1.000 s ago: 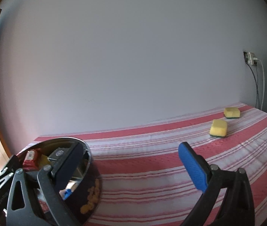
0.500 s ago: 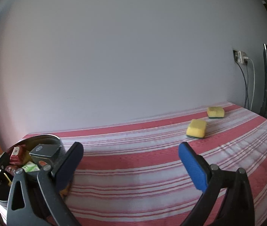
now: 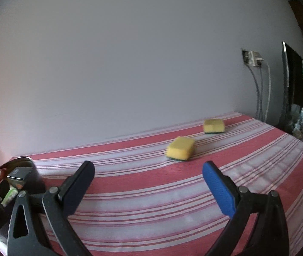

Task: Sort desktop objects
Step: 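Move both tools back toward the two yellow sponges on the bed, then grasp a yellow sponge with the right tool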

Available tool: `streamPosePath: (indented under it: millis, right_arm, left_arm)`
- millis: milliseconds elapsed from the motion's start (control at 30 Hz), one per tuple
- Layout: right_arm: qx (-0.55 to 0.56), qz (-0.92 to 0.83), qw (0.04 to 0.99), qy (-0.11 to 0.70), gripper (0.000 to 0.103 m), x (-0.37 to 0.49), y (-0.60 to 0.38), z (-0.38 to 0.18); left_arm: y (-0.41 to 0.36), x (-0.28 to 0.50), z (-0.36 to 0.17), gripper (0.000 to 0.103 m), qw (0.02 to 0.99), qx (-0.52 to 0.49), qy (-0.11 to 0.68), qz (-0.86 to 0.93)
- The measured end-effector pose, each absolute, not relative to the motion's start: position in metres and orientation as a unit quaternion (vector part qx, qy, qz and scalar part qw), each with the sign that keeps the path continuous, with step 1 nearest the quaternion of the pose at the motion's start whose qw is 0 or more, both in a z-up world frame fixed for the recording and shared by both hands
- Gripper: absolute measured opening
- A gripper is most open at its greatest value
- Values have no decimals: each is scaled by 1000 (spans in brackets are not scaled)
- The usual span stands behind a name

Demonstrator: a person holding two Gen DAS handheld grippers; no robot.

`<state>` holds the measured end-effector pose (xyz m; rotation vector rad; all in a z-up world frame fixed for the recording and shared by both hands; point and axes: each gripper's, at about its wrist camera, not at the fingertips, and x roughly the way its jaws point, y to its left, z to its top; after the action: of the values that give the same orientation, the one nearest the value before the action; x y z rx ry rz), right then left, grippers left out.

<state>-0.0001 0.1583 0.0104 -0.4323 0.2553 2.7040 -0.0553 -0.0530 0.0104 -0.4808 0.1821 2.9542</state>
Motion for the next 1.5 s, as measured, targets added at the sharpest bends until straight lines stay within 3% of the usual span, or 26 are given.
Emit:
streamPosePath:
  millis: [367, 567, 967, 1233, 1500]
  right_arm:
    - [-154, 949, 251, 108, 103, 16, 238, 10]
    - [-170, 942, 278, 78, 103, 6, 269, 11]
    - [-232, 931, 260, 112, 103, -34, 344, -1]
    - [-281, 927, 216, 124, 103, -91, 384, -11]
    - [-342, 911, 217, 83, 103, -161, 399, -21]
  left_arm:
    - [33, -59, 7, 97, 170, -201, 106, 959]
    - [80, -65, 5, 97, 207, -208, 132, 947]
    - [171, -110, -6, 97, 257, -285, 143, 912]
    - [213, -142, -15, 97, 276, -329, 145, 891]
    - [249, -175, -24, 97, 271, -357, 167, 878]
